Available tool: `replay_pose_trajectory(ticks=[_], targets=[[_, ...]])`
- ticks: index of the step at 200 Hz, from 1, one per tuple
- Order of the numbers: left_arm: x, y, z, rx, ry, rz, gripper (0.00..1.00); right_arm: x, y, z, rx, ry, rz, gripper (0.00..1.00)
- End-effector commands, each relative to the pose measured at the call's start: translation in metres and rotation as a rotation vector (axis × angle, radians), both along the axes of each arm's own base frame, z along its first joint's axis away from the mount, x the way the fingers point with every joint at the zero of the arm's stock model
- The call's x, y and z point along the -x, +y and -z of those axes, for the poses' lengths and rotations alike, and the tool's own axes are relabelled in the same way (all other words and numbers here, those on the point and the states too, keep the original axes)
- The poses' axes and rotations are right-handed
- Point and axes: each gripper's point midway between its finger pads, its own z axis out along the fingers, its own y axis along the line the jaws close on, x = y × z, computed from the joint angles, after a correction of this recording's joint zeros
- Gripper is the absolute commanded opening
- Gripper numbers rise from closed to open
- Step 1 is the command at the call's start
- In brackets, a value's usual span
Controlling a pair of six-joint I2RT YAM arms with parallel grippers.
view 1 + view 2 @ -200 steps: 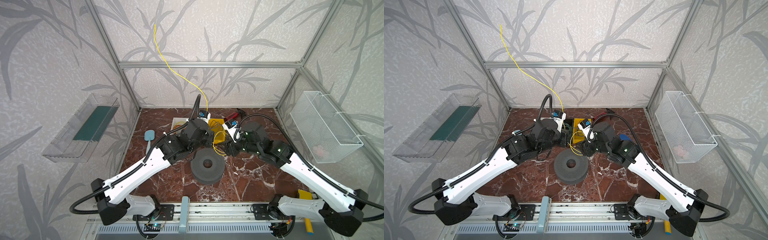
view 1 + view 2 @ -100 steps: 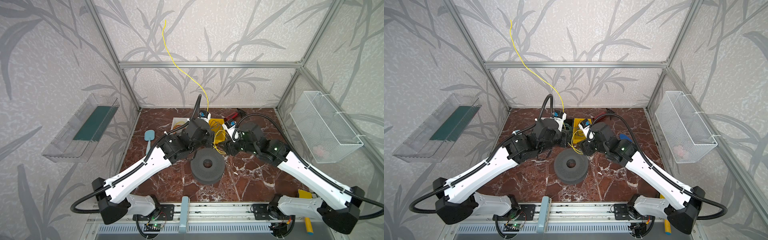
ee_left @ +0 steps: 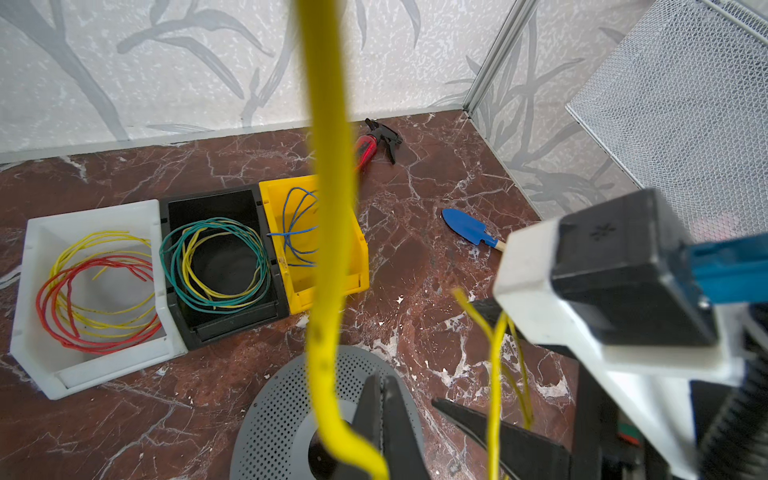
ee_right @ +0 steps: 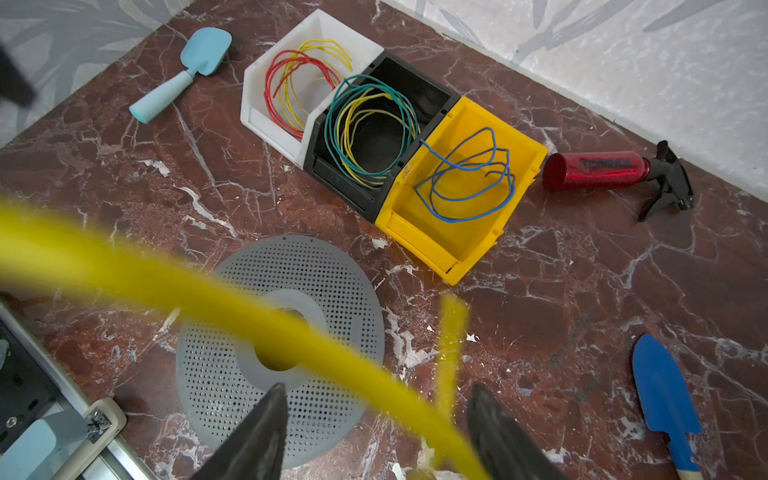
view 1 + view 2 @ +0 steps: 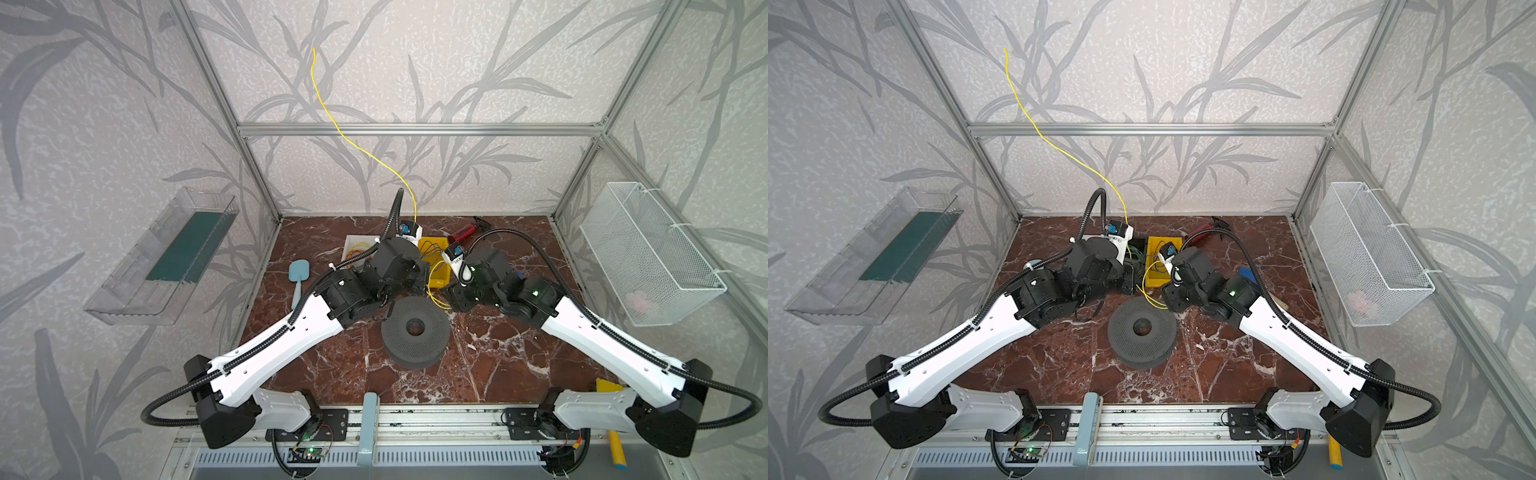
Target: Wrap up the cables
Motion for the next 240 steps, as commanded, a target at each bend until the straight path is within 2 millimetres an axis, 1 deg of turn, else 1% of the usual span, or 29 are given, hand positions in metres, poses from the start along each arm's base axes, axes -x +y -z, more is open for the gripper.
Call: replay_pose_trajectory(ticks=[1, 12, 19, 26, 42, 55, 92, 103, 115, 140, 166, 184, 203, 218, 226, 240], targets=[[-0.005, -0.004, -0.018, 0.025, -0.049, -0.012, 0.00, 0.000, 0.002, -0.002, -0.004, 0.009, 0.006, 0.62], [-0.006, -0.003, -0.019, 0.026, -0.052, -0.015, 0.00, 0.001, 0.006, -0.003, -0.020, 0.014, -0.002, 0.56], [-0.006, -0.003, -0.019, 0.021, -0.052, -0.017, 0.00, 0.001, 0.008, -0.004, -0.032, 0.014, -0.008, 0.49], [-0.007, -0.002, -0.018, 0.016, -0.051, -0.022, 0.00, 0.002, 0.008, -0.005, -0.041, 0.015, -0.007, 0.38], [-0.006, 0.002, -0.014, 0.001, -0.045, -0.033, 0.00, 0.002, 0.009, -0.014, -0.073, -0.003, -0.001, 0.13], [-0.006, 0.005, -0.010, -0.012, -0.037, -0.042, 0.00, 0.002, 0.005, -0.026, -0.101, -0.028, 0.014, 0.00], [-0.006, 0.017, 0.003, -0.055, -0.010, -0.089, 0.00, 0.013, -0.006, -0.072, -0.250, -0.089, 0.022, 0.00], [-0.007, 0.023, 0.006, -0.055, -0.001, -0.118, 0.00, 0.016, -0.012, -0.083, -0.300, -0.085, 0.028, 0.00], [-0.010, 0.035, 0.008, -0.049, 0.011, -0.169, 0.00, 0.017, -0.020, -0.090, -0.352, -0.061, 0.039, 0.00], [-0.016, 0.057, 0.009, -0.009, 0.031, -0.248, 0.00, 0.018, -0.032, -0.094, -0.499, 0.034, 0.040, 0.00], [-0.019, 0.062, 0.015, -0.025, 0.052, -0.263, 0.00, 0.021, -0.035, -0.098, -0.666, 0.137, 0.009, 0.00], [-0.020, 0.068, 0.022, -0.042, 0.069, -0.282, 0.00, 0.025, -0.037, -0.100, -0.698, 0.164, -0.008, 0.00], [-0.022, 0.081, 0.027, -0.037, 0.089, -0.324, 0.00, 0.029, -0.039, -0.100, -0.693, 0.175, -0.012, 0.00], [-0.023, 0.087, 0.031, -0.033, 0.096, -0.338, 0.00, 0.031, -0.042, -0.105, -0.736, 0.191, -0.021, 0.00], [-0.022, 0.087, 0.033, -0.035, 0.100, -0.333, 0.00, 0.030, -0.043, -0.110, -0.782, 0.201, -0.028, 0.00], [-0.021, 0.079, 0.037, -0.020, 0.109, -0.292, 0.00, 0.029, -0.045, -0.118, -0.862, 0.212, -0.038, 0.00]])
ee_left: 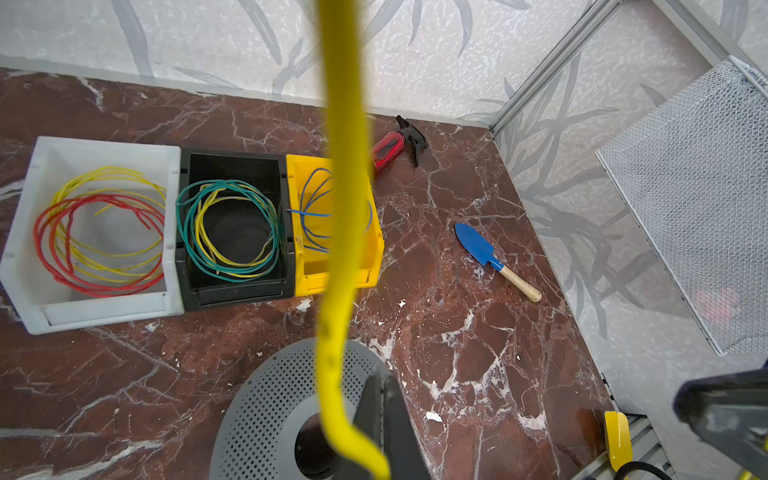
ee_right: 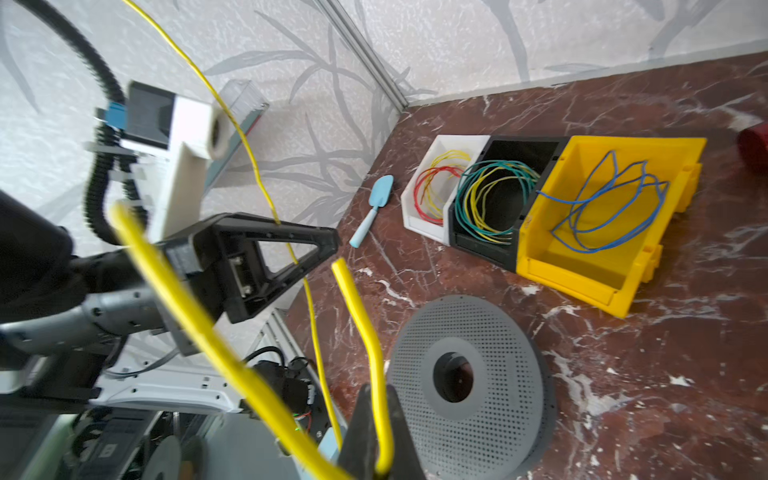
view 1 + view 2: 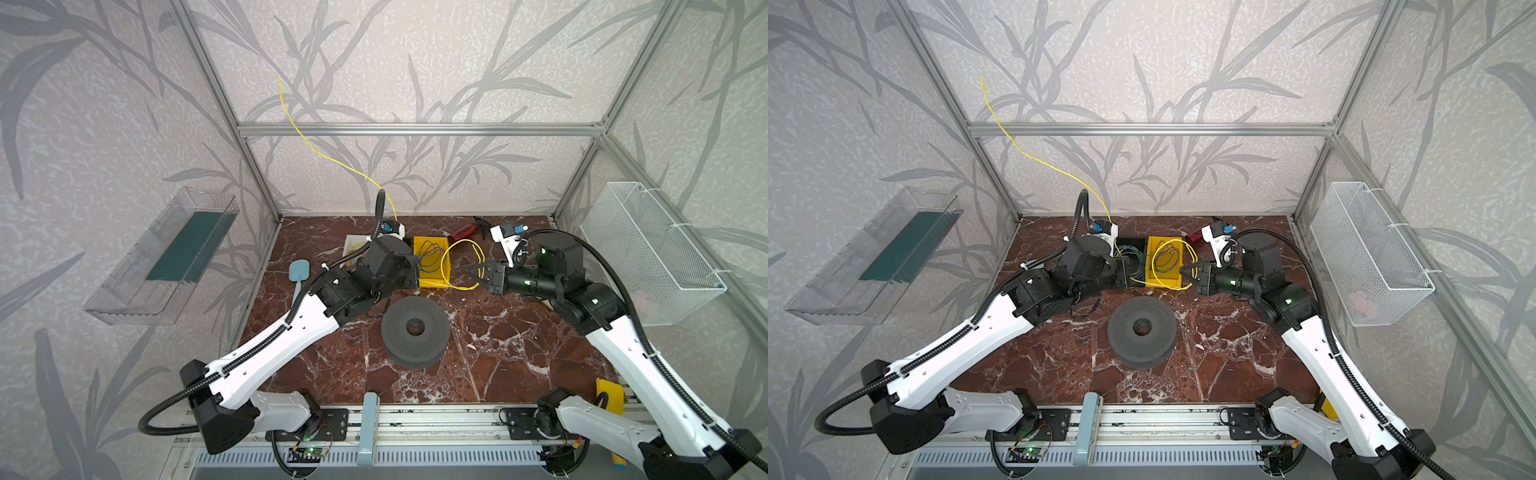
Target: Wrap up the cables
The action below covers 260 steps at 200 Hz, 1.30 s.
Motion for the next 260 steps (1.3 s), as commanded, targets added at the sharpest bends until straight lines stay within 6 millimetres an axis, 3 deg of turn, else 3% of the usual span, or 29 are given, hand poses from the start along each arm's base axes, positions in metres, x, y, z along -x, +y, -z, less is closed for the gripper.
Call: replay_pose_trajectory(ticks=[1, 24, 88, 111, 124, 147, 173, 211, 260], targets=[[-0.005, 0.050, 0.021, -0.132, 0.020, -0.128, 0.00, 0.011, -0.012, -0.022, -0.130, 0.009, -0.009, 0.00], [-0.003, 0.039, 0.026, -0.071, 0.033, -0.076, 0.00, 0.009, -0.012, -0.027, -0.154, -0.003, -0.024, 0.00], [-0.005, 0.054, 0.025, 0.186, 0.100, -0.070, 0.00, 0.014, -0.016, -0.033, -0.249, -0.005, -0.040, 0.00], [-0.001, 0.045, 0.017, 0.224, 0.094, 0.000, 0.00, 0.014, -0.014, -0.037, -0.268, -0.015, -0.059, 0.12], [0.003, 0.040, 0.013, 0.232, 0.092, 0.039, 0.00, 0.015, -0.015, -0.039, -0.259, -0.025, -0.057, 0.29], [0.008, 0.035, 0.010, 0.235, 0.091, 0.088, 0.00, 0.019, -0.019, -0.044, -0.206, -0.060, -0.046, 0.50], [0.013, 0.030, 0.004, 0.236, 0.083, 0.137, 0.00, 0.022, -0.028, -0.052, -0.137, -0.122, -0.021, 0.50], [0.032, 0.007, -0.014, 0.272, 0.066, 0.331, 0.00, -0.001, -0.059, -0.046, -0.162, -0.109, 0.089, 0.48], [0.054, -0.007, -0.030, 0.330, 0.066, 0.486, 0.00, -0.013, -0.048, -0.030, -0.333, -0.090, -0.025, 0.51]])
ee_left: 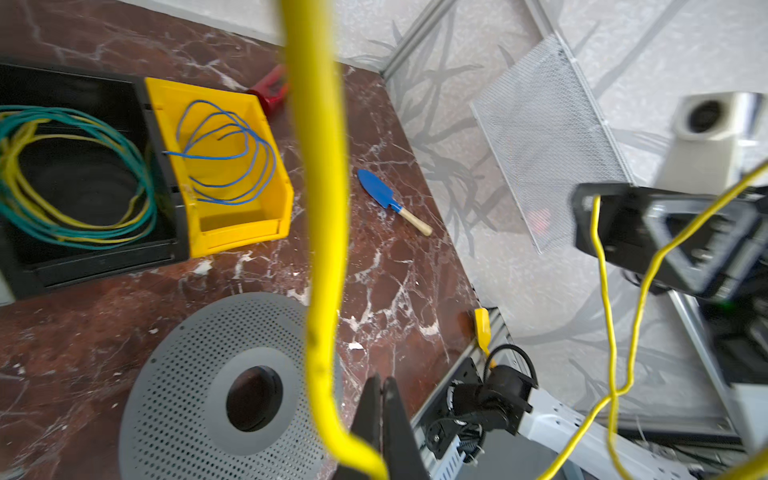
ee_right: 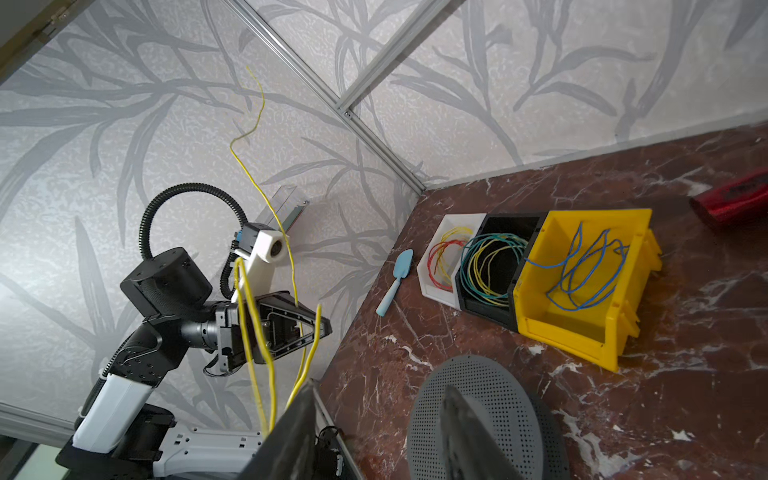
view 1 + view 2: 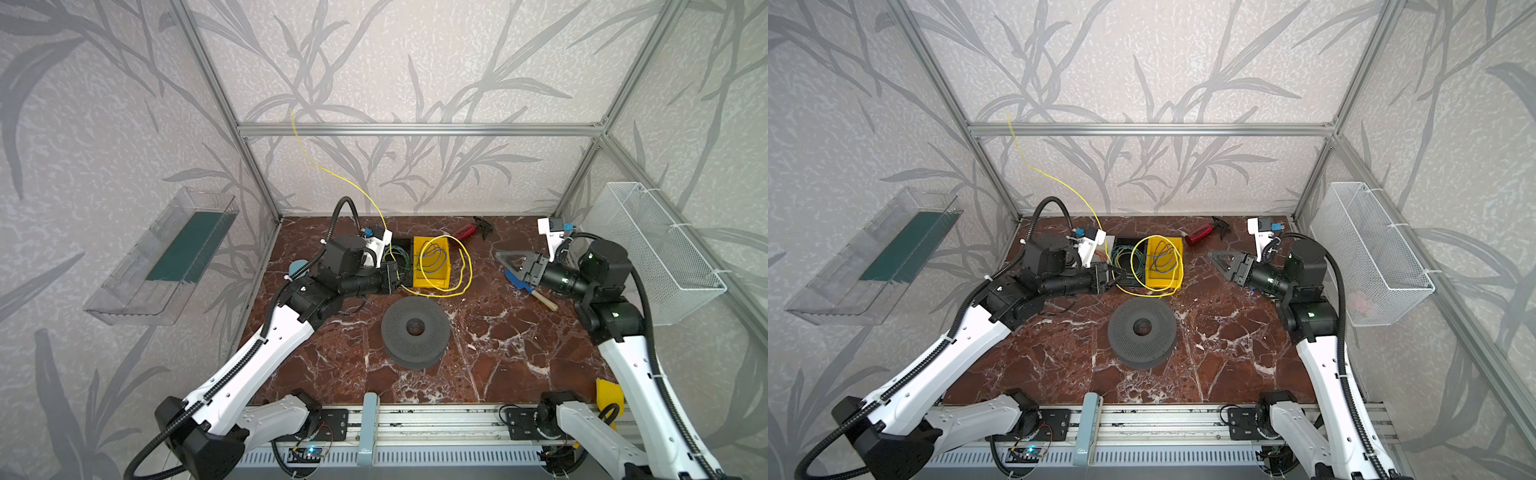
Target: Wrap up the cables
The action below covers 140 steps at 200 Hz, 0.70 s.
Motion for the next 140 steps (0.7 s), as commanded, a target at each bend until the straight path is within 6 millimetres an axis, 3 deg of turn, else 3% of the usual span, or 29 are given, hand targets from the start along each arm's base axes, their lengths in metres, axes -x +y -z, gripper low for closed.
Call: replay_pose_trajectory(ticks=[1, 38, 87, 122, 140], targets=[[0.018, -0.010, -0.024, 0.056, -0.052, 0.120, 0.00, 0.004, 0.010, -0.014, -0.091, -0.066, -0.105, 0.51], [0.020, -0.014, -0.023, 0.052, -0.039, 0.154, 0.00, 0.010, 0.020, -0.022, -0.136, -0.102, -0.188, 0.53], [-0.004, 0.010, -0.010, -0.168, -0.124, -0.052, 0.00, 0.035, 0.005, -0.051, 0.086, -0.218, -0.043, 0.50], [-0.012, 0.000, -0.012, -0.352, -0.253, -0.115, 0.00, 0.062, 0.035, -0.054, 0.161, -0.259, -0.135, 0.47], [-0.017, -0.004, -0.016, -0.367, -0.282, -0.150, 0.00, 0.073, 0.054, -0.049, 0.216, -0.276, -0.199, 0.47]])
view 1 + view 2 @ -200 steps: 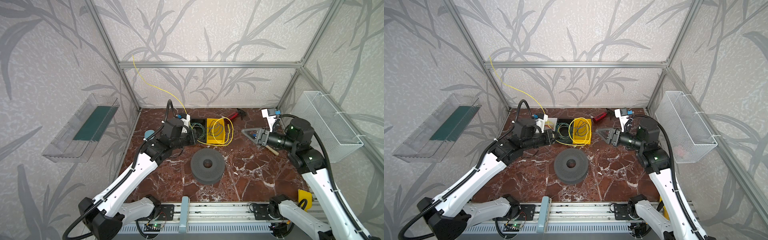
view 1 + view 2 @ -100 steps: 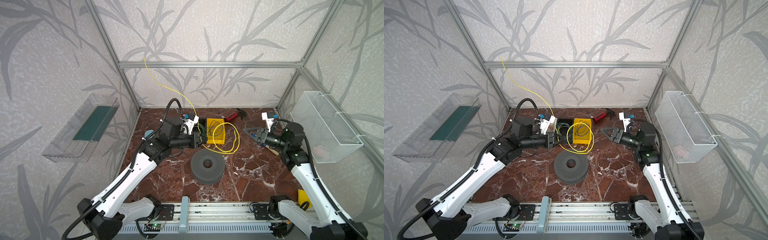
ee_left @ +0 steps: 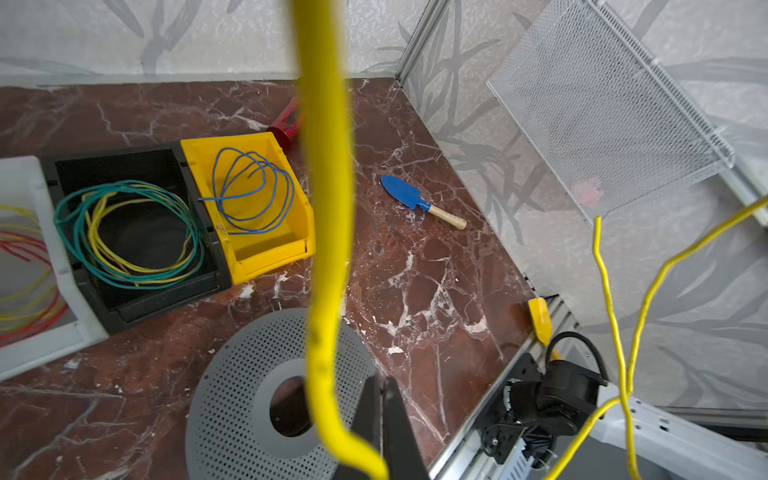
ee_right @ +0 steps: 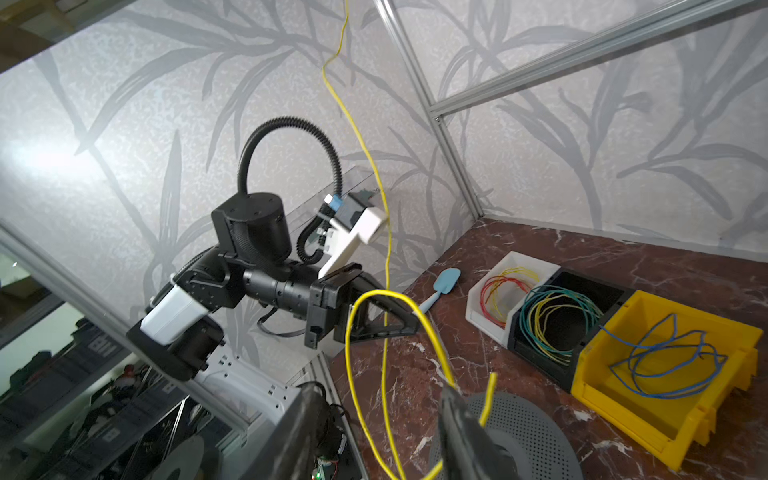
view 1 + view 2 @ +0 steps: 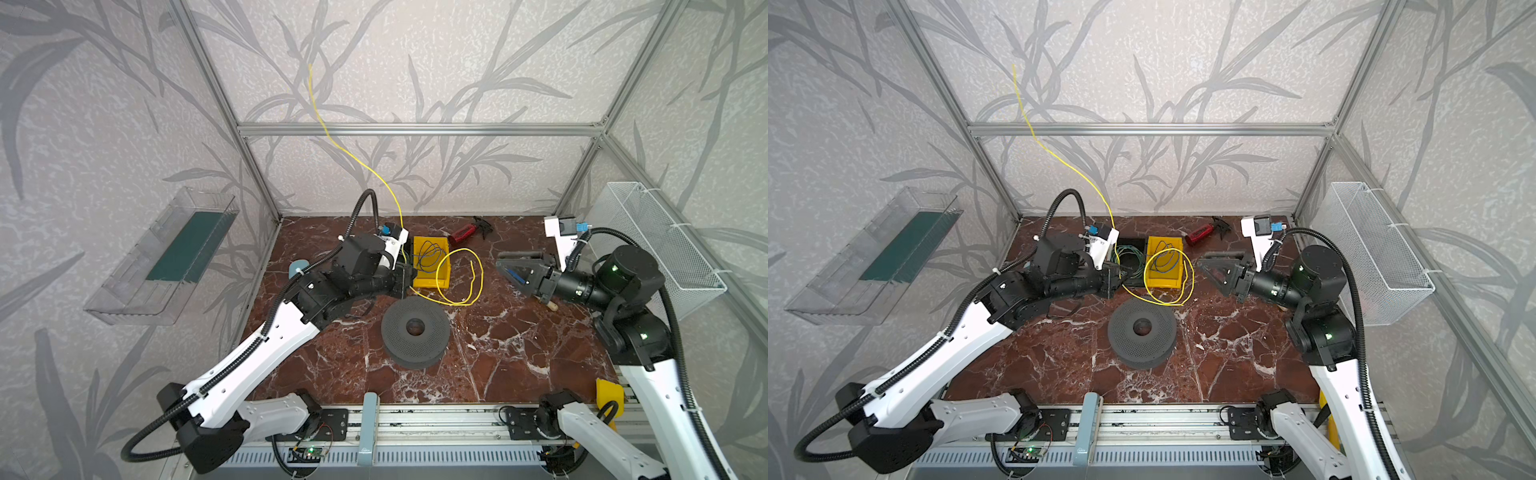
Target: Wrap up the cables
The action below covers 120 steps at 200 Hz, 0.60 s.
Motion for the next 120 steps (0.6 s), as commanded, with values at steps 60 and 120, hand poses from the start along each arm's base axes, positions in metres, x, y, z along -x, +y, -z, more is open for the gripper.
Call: replay_pose_trajectory(ticks=[60, 120], targets=[[-0.023, 0.015, -0.007, -0.135, -0.157, -0.201, 0.00, -0.010, 0.030, 0.065, 0.284, 0.082, -0.005, 0.46], [-0.020, 0.010, -0.005, -0.187, -0.177, -0.189, 0.00, -0.047, 0.024, 0.099, 0.394, 0.107, 0.130, 0.52]])
